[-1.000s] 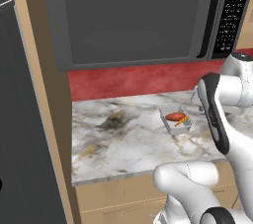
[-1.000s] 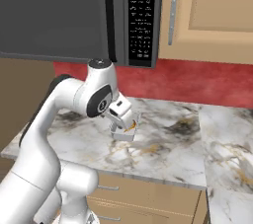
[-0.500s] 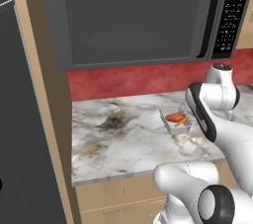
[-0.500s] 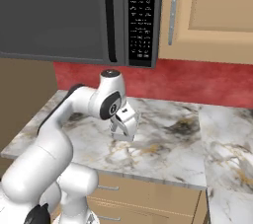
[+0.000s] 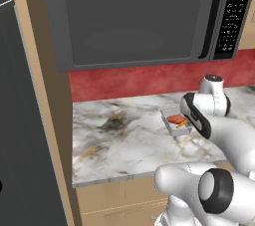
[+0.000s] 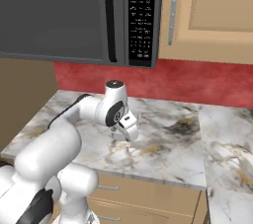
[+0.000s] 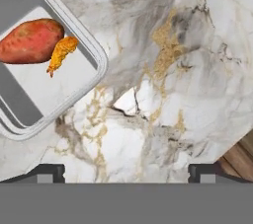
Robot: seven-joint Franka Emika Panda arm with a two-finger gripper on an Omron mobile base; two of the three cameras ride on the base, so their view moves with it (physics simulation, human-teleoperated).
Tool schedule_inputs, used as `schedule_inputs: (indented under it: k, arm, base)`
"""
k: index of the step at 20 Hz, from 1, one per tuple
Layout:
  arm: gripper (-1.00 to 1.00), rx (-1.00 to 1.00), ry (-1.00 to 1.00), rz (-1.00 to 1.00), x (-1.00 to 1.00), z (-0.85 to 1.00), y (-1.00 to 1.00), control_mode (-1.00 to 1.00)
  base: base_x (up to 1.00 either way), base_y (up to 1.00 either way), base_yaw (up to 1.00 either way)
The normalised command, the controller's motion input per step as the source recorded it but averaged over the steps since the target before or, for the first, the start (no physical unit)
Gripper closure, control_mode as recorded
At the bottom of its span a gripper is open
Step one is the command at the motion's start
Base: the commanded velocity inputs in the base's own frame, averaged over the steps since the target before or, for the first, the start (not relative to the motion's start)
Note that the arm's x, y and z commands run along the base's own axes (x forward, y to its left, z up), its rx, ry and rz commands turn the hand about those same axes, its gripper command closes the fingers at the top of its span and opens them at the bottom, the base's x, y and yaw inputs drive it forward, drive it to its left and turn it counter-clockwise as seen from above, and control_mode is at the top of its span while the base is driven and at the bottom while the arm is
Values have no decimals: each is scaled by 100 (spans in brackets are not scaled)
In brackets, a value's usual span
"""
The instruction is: Place the tupperware on the top shelf of the fridge. Make space for the tupperware among the existing items by rearranging them on the shelves if needed. Close the fridge door when finished.
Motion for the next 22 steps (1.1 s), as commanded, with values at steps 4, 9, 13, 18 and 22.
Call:
schedule_inputs:
  k: [4, 9, 13, 18, 22]
  arm:
    - [-100, 0, 0, 2, 28, -27, 0, -100]
    - [-100, 0, 0, 0, 24, -12, 0, -100]
    - [-100, 0, 0, 0, 24, -17, 0, -100]
    - [-100, 0, 0, 0, 33, -27, 0, -100]
    - [-100, 0, 0, 0, 28, -33, 0, -100]
  base:
    - [0, 0, 0]
    - [0, 0, 0]
    - [0, 0, 0]
    - [0, 0, 0]
    - [0, 0, 0]
